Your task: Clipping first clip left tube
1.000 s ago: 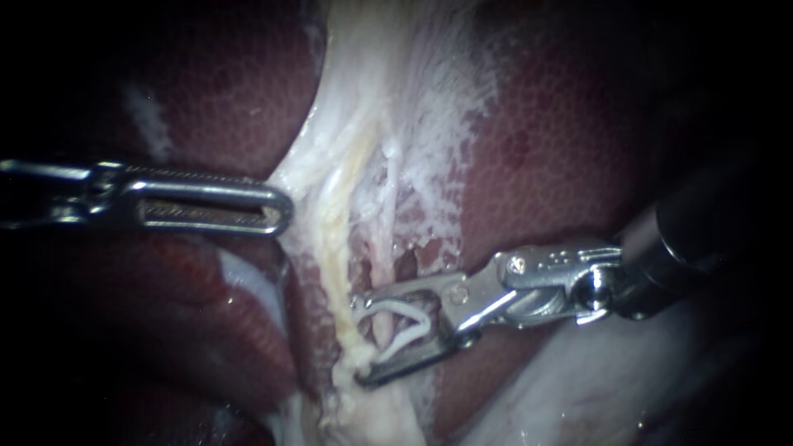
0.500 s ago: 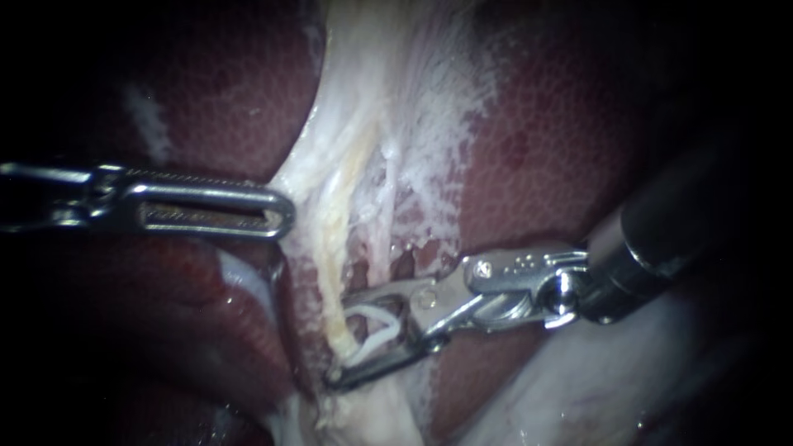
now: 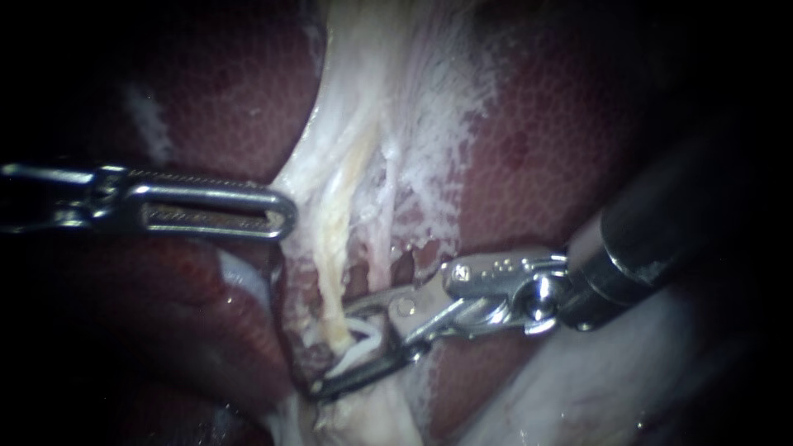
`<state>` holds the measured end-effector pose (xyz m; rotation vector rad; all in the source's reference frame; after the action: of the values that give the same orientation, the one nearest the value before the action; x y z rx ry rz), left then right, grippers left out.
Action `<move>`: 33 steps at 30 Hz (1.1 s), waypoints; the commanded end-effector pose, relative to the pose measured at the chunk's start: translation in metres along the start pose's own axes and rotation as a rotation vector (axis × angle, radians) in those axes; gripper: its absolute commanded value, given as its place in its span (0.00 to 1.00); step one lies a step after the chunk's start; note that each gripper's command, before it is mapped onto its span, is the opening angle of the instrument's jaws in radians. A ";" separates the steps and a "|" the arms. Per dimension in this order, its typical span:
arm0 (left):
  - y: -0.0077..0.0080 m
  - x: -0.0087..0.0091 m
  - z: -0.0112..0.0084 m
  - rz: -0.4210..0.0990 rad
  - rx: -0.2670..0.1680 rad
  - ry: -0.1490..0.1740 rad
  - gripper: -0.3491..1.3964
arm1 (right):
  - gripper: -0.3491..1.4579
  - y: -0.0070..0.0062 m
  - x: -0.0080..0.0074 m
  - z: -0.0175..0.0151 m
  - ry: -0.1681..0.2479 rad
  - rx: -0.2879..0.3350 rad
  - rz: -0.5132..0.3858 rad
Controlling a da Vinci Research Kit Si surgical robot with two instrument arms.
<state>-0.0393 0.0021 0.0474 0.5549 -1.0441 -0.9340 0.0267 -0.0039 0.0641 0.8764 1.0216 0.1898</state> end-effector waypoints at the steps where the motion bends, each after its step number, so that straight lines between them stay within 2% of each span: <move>1: 0.0000 0.0000 0.0000 0.000 0.000 0.000 0.00 | 0.46 0.0000 0.0000 0.0000 0.001 -0.002 0.002; 8: 0.0000 0.0000 0.0000 0.000 0.000 0.000 0.00 | 0.45 -0.0001 0.0000 0.0000 0.000 -0.001 0.002; 14: 0.0000 0.0000 0.0001 0.001 0.000 0.000 0.00 | 0.40 0.0002 -0.0001 -0.0001 0.001 -0.002 0.002; 16: 0.0000 0.0000 0.0001 0.001 0.000 0.000 0.00 | 0.34 0.0004 -0.0002 -0.0002 0.001 -0.002 0.002; 17: 0.0000 0.0000 0.0001 0.001 0.003 0.001 0.00 | 0.27 0.0005 -0.0003 -0.0003 0.000 -0.001 0.001; 18: 0.0000 0.0000 0.0001 0.001 0.003 0.001 0.00 | 0.16 0.0007 -0.0004 -0.0004 0.000 -0.001 0.001; 22: 0.0000 0.0001 0.0002 0.001 0.002 0.001 0.00 | 0.00 0.0014 -0.0008 -0.0008 0.000 -0.001 -0.017; 26: 0.0000 0.0001 0.0002 0.001 0.002 0.001 0.00 | 0.00 0.0018 -0.0011 -0.0011 -0.001 0.000 -0.017; 33: 0.0000 0.0001 0.0003 0.001 0.002 0.001 0.00 | 0.00 0.0018 -0.0011 -0.0012 -0.001 0.001 -0.017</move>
<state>-0.0395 0.0021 0.0476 0.5561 -1.0446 -0.9318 0.0255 -0.0027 0.0659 0.8677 1.0280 0.1744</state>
